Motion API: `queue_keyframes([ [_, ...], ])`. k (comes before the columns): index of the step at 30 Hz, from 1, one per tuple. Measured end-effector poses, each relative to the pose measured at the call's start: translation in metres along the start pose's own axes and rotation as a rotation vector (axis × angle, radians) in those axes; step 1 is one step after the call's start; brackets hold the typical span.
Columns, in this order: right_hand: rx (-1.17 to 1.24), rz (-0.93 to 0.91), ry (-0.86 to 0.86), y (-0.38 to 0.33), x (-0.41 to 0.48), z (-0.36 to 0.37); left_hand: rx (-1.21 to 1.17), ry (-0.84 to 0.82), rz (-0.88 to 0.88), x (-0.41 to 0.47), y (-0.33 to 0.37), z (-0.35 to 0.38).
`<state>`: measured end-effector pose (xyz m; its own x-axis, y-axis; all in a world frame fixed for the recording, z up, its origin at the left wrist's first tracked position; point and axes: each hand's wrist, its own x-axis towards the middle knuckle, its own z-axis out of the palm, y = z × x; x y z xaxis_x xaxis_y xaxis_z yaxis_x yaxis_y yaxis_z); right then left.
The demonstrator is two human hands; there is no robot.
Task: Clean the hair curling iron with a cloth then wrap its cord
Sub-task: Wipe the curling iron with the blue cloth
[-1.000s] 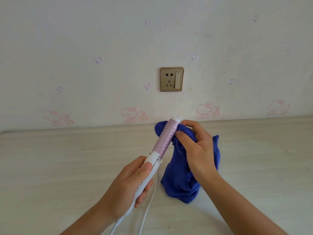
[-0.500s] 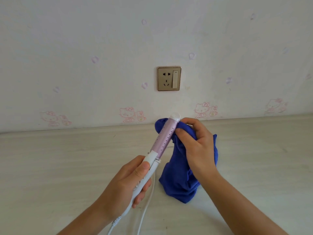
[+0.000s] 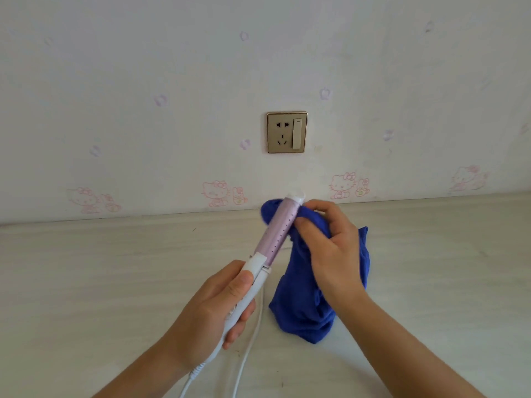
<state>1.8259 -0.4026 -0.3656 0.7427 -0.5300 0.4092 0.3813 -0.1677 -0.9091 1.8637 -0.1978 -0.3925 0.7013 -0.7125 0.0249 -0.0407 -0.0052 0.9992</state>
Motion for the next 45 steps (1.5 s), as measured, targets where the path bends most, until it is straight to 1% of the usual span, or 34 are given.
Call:
queue_keyframes([
  [2, 0.005, 0.009, 0.045, -0.001, 0.005, -0.008, 0.027, -0.004, -0.006, -0.004, -0.003, 0.004],
  [3, 0.004, 0.015, 0.017, -0.001, 0.003, -0.006, 0.023, 0.004, -0.008, -0.004, -0.004, 0.004],
  [7, -0.021, 0.013, -0.241, 0.009, -0.021, 0.019, -0.056, 0.089, 0.002, 0.000, -0.001, -0.005],
  [10, -0.022, 0.020, -0.307, 0.011, -0.021, 0.021, -0.053, 0.101, -0.002, -0.001, -0.003, -0.009],
  [12, -0.014, 0.043, -0.278, 0.008, -0.015, 0.015, -0.045, 0.080, -0.019, -0.002, -0.005, -0.007],
  [15, 0.033, 0.070, -0.095, 0.005, -0.003, 0.003, -0.007, 0.037, -0.018, -0.003, -0.007, 0.000],
  [16, 0.041, 0.071, -0.059, 0.004, 0.000, 0.000, 0.005, 0.030, -0.016, -0.004, -0.007, 0.001],
  [20, 0.061, 0.091, 0.017, 0.005, 0.004, -0.002, 0.040, 0.023, -0.008, -0.005, -0.008, 0.002],
  [22, 0.067, 0.086, -0.011, 0.004, 0.002, -0.001, 0.050, 0.038, -0.003, -0.005, -0.007, 0.002],
  [26, 0.052, 0.064, -0.223, 0.008, -0.015, 0.015, -0.004, 0.090, 0.020, 0.002, -0.002, -0.003],
  [27, 0.053, 0.065, -0.252, 0.010, -0.018, 0.019, -0.009, 0.100, 0.026, 0.003, -0.001, -0.005],
  [31, 0.025, 0.038, -0.291, 0.010, -0.017, 0.019, -0.053, 0.098, -0.017, 0.002, -0.001, -0.007],
  [33, -0.016, 0.006, -0.235, 0.007, -0.011, 0.013, -0.082, 0.069, -0.030, 0.002, -0.001, -0.004],
  [37, 0.006, 0.012, 0.028, 0.001, 0.008, -0.003, -0.031, -0.011, 0.001, -0.002, 0.002, 0.007],
  [39, 0.008, 0.035, 0.072, 0.002, 0.012, -0.008, -0.016, -0.022, 0.000, -0.004, 0.002, 0.010],
  [40, 0.007, 0.048, 0.062, 0.003, 0.010, -0.007, -0.020, -0.016, -0.008, -0.004, 0.002, 0.011],
  [42, 0.008, 0.059, -0.011, 0.006, 0.002, 0.000, -0.067, 0.019, -0.037, -0.001, 0.003, 0.010],
  [45, 0.025, 0.032, -0.204, 0.011, -0.012, 0.015, -0.154, 0.085, -0.042, 0.004, 0.002, 0.004],
])
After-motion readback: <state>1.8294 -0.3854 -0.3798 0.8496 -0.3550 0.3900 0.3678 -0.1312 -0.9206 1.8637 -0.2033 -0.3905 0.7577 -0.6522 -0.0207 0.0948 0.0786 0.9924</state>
